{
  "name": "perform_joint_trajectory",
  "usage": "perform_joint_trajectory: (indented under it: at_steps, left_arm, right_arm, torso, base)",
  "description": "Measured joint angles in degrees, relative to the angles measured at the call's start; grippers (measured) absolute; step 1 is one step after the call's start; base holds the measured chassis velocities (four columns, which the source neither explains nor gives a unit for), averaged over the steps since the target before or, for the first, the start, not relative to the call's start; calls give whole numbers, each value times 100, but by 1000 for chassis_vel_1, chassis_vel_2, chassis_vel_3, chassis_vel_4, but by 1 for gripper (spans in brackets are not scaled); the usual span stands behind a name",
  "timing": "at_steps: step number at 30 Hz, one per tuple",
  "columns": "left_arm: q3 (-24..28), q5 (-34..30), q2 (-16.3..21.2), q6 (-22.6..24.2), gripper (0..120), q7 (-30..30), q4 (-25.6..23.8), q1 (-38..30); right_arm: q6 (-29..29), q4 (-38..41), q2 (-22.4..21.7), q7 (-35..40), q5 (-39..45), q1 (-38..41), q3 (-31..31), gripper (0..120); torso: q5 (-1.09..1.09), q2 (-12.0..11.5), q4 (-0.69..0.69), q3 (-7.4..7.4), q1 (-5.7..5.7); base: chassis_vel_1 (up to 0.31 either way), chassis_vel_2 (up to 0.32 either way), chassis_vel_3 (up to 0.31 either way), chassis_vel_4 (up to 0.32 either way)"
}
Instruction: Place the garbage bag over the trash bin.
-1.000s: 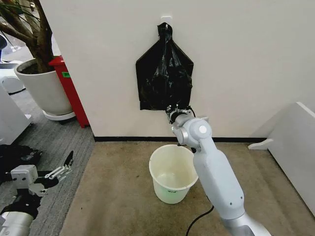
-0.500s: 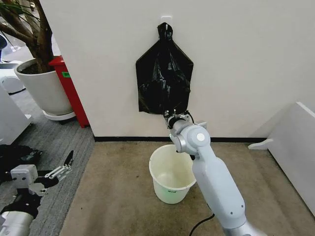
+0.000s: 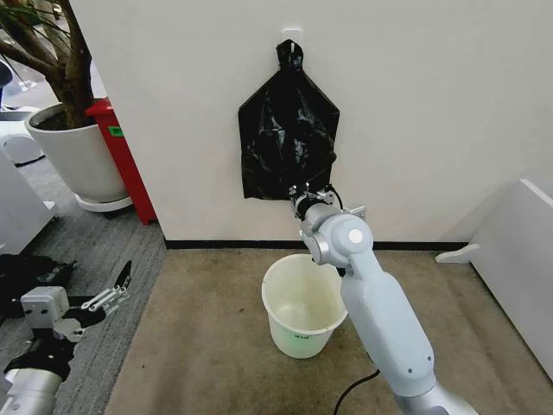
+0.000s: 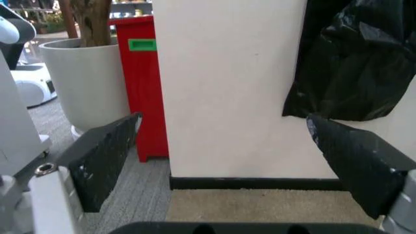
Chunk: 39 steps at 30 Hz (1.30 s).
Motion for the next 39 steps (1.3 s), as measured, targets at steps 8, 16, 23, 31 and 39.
perform_joint_trajectory:
  at_steps: [8, 16, 23, 31, 39]
  left_arm:
    - [0, 2, 0, -1, 100, 2, 0, -8]
    - [0, 2, 0, -2, 100, 3, 0, -19]
    - [0, 3, 0, -2, 100, 3, 0, -31]
    - [-2, 2, 7, -2, 100, 3, 0, -48]
    - [-6, -14, 34, -3, 100, 3, 0, -92]
  right_arm:
    - [-78, 59, -57, -95, -185, 7, -97, 12]
    - [-90, 157, -123, -76, -195, 27, -146, 39]
    - [-269, 439, -408, -222, -728, -71, -389, 65]
    - [-520, 882, -922, -437, -1322, -107, -616, 93]
    - [-796, 1380, -1467, -516, -1506, -21, -783, 100]
  torso:
    - [0, 0, 0, 0, 0]
    - [0, 0, 0, 0, 0]
    - [1, 0, 0, 0, 0]
    - [0, 0, 0, 0, 0]
    - [0, 0, 0, 0, 0]
  base:
    - [0, 0, 0, 0]
    - [0, 0, 0, 0]
    - [0, 0, 0, 0]
    - [0, 0, 0, 0]
    - [0, 0, 0, 0]
